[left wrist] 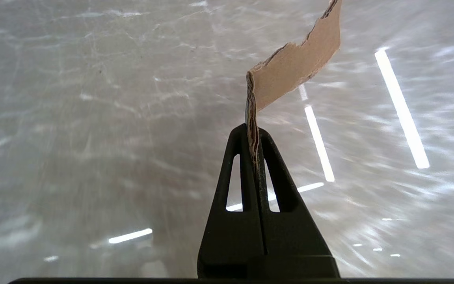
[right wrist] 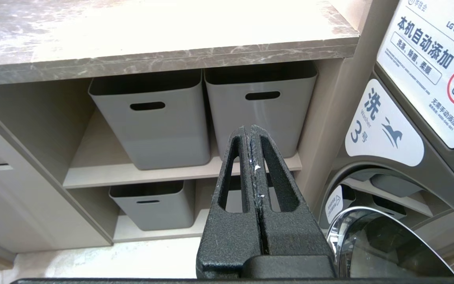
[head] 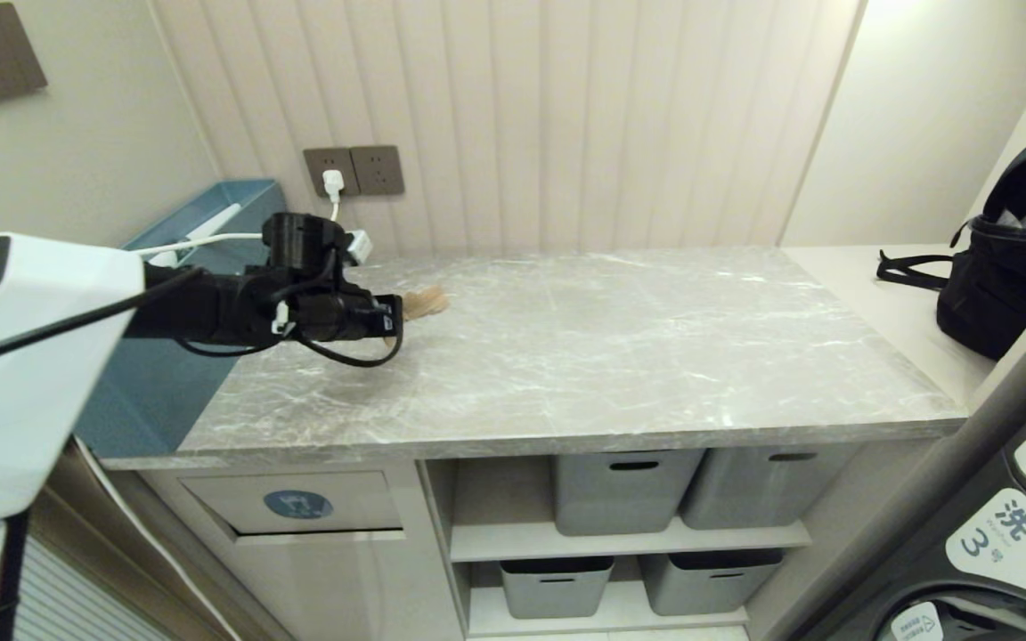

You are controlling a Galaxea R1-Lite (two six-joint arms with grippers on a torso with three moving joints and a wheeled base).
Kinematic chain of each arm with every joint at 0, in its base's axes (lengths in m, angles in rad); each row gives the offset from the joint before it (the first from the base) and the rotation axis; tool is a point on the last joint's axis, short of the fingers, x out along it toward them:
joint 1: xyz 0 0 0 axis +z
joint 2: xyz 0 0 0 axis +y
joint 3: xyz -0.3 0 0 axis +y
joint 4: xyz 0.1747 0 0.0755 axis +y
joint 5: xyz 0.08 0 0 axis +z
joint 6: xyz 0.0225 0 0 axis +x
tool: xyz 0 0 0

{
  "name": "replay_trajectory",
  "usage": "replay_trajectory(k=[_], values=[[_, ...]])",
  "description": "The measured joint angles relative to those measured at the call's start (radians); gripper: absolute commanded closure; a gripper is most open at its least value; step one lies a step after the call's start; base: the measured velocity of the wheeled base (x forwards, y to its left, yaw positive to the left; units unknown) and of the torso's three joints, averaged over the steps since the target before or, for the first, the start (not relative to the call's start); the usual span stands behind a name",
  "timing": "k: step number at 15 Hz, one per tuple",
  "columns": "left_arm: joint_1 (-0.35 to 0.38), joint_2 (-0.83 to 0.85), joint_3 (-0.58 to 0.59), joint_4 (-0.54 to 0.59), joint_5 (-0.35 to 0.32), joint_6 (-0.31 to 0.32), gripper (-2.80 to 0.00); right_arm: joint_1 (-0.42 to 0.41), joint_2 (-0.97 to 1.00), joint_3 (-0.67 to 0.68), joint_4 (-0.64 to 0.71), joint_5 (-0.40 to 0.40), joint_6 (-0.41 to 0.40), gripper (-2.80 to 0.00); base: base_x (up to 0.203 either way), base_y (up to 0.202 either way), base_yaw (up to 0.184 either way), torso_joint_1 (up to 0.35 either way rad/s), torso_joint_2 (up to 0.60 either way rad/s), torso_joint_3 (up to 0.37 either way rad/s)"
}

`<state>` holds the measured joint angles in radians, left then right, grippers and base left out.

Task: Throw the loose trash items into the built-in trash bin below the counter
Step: Put the garbage in the trash can

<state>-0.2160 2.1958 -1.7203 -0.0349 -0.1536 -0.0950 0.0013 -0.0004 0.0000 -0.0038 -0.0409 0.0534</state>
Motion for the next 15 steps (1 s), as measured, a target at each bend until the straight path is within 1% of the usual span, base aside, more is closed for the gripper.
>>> replay_trajectory(k=[2, 3, 4, 6, 7, 9, 10, 11, 12, 15], values=[[-0.001, -0.113, 0.092, -0.001, -0.055, -0.074, 0.0, 0.0, 0.0, 0.0, 0.0, 0.0, 0.0, 0.0, 0.0, 0.0, 0.0, 0.0, 0.0, 0.0], [-0.003, -0.174, 0.148, -0.004, -0.1, -0.113, 0.0, 0.0, 0.0, 0.0, 0.0, 0.0, 0.0, 0.0, 0.0, 0.0, 0.0, 0.0, 0.0, 0.0], [-0.003, -0.244, 0.215, -0.006, -0.161, -0.152, 0.0, 0.0, 0.0, 0.0, 0.0, 0.0, 0.0, 0.0, 0.0, 0.0, 0.0, 0.0, 0.0, 0.0], [0.002, -0.404, 0.376, -0.012, -0.32, -0.218, 0.0, 0.0, 0.0, 0.0, 0.0, 0.0, 0.0, 0.0, 0.0, 0.0, 0.0, 0.0, 0.0, 0.0], [0.008, -0.494, 0.477, -0.019, -0.42, -0.243, 0.0, 0.0, 0.0, 0.0, 0.0, 0.0, 0.0, 0.0, 0.0, 0.0, 0.0, 0.0, 0.0, 0.0], [0.019, -0.65, 0.641, -0.039, -0.591, -0.272, 0.0, 0.0, 0.0, 0.0, 0.0, 0.0, 0.0, 0.0, 0.0, 0.0, 0.0, 0.0, 0.0, 0.0], [0.024, -0.713, 0.697, -0.047, -0.651, -0.28, 0.0, 0.0, 0.0, 0.0, 0.0, 0.0, 0.0, 0.0, 0.0, 0.0, 0.0, 0.0, 0.0, 0.0], [0.026, -0.764, 0.739, -0.05, -0.688, -0.285, 0.0, 0.0, 0.0, 0.0, 0.0, 0.0, 0.0, 0.0, 0.0, 0.0, 0.0, 0.0, 0.0, 0.0], [0.03, -0.805, 0.77, -0.049, -0.7, -0.288, 0.0, 0.0, 0.0, 0.0, 0.0, 0.0, 0.0, 0.0, 0.0, 0.0, 0.0, 0.0, 0.0, 0.0], [0.047, -0.926, 0.826, 0.002, -0.7, -0.288, 0.0, 0.0, 0.0, 0.0, 0.0, 0.0, 0.0, 0.0, 0.0, 0.0, 0.0, 0.0, 0.0, 0.0]])
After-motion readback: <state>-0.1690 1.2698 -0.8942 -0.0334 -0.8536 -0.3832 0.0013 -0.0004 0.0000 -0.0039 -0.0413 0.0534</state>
